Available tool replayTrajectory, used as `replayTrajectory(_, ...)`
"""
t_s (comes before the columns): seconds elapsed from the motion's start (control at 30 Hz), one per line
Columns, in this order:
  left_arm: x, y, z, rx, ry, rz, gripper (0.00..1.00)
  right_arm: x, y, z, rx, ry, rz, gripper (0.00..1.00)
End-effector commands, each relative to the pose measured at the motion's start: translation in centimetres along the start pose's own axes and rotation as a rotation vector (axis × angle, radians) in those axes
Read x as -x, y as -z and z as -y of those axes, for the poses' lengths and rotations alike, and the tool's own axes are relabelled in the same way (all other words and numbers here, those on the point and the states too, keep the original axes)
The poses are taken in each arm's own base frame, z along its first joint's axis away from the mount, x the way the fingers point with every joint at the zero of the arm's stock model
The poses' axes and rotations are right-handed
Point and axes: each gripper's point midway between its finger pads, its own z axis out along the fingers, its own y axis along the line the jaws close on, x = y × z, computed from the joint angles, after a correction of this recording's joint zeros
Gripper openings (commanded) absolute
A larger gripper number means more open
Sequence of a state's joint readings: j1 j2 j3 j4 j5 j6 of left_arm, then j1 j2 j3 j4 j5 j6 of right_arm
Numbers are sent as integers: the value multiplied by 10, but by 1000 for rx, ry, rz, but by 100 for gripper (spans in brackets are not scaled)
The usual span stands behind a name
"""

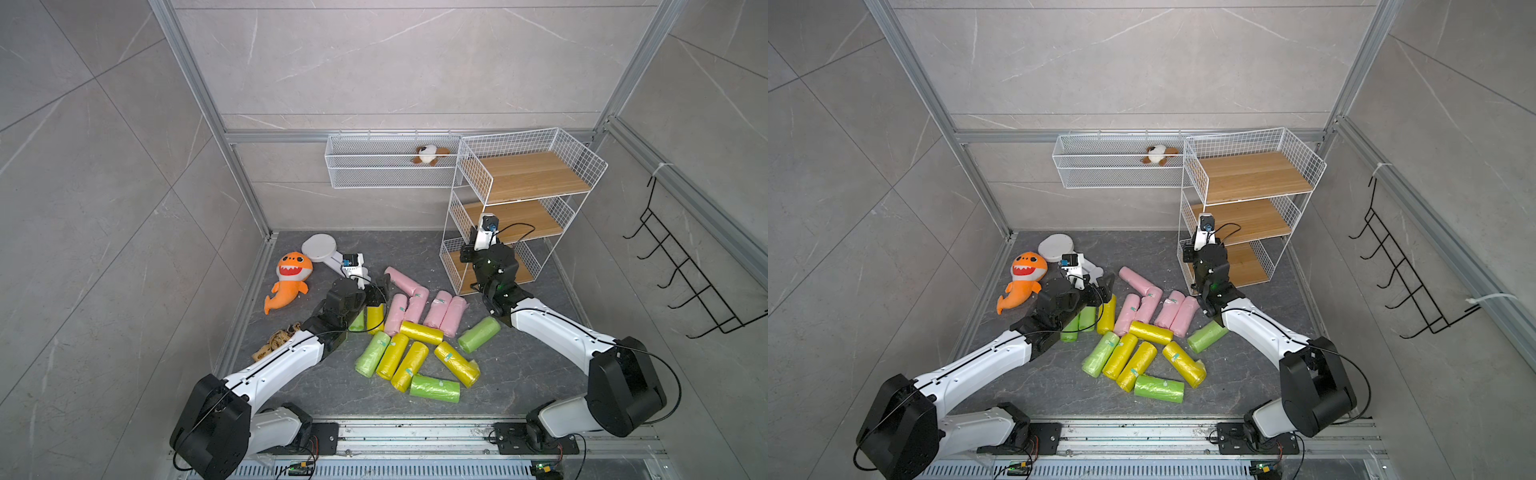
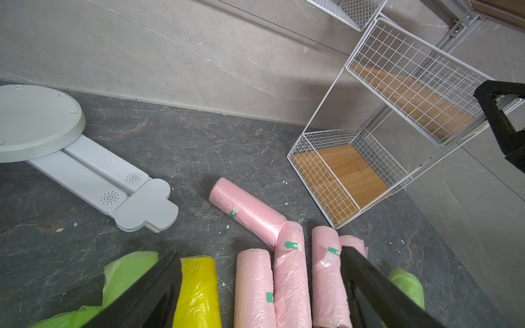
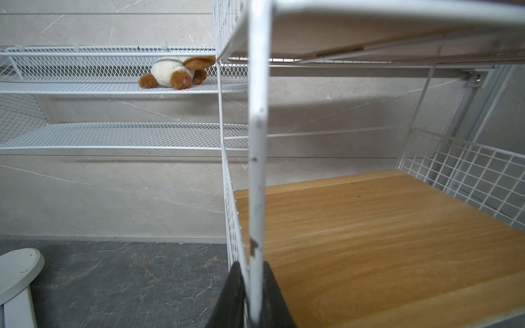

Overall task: Sort the rolls of trash bags by color and place them on the shelf
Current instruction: Adjust the shelf at the center of the board.

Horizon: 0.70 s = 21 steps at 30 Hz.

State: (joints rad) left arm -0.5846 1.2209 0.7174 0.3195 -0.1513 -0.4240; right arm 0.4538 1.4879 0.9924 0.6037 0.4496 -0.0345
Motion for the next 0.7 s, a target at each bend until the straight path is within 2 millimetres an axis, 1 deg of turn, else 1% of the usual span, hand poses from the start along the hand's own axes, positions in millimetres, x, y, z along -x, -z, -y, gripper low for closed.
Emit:
replayTrajectory(0.0,11,6,2,-4,18,36,90,32,0,-14,-23,-2,90,13)
replayTrajectory(0.17,9,5,1,2,18,33,90,34,-5,-25,-34,7,86,13)
replayTrajectory(0.27,8,3,1,4,14,26,90,31,-10,-33,-29,12,76,13)
replayTrajectory(0.37,7,1,1,4,13,19,90,22,-18,-40,-16,19,43,16)
replayTrajectory(0.47,4,-2,2,3,13,1,90,15,-20,-43,-8,25,21,18)
replayTrajectory(0.57,-2,-6,3,-3,22,-23,90,10,-16,-43,9,33,-2,23)
replayTrajectory(0.67,-12,-10,3,-7,37,-60,90,7,-4,-42,42,46,-32,36)
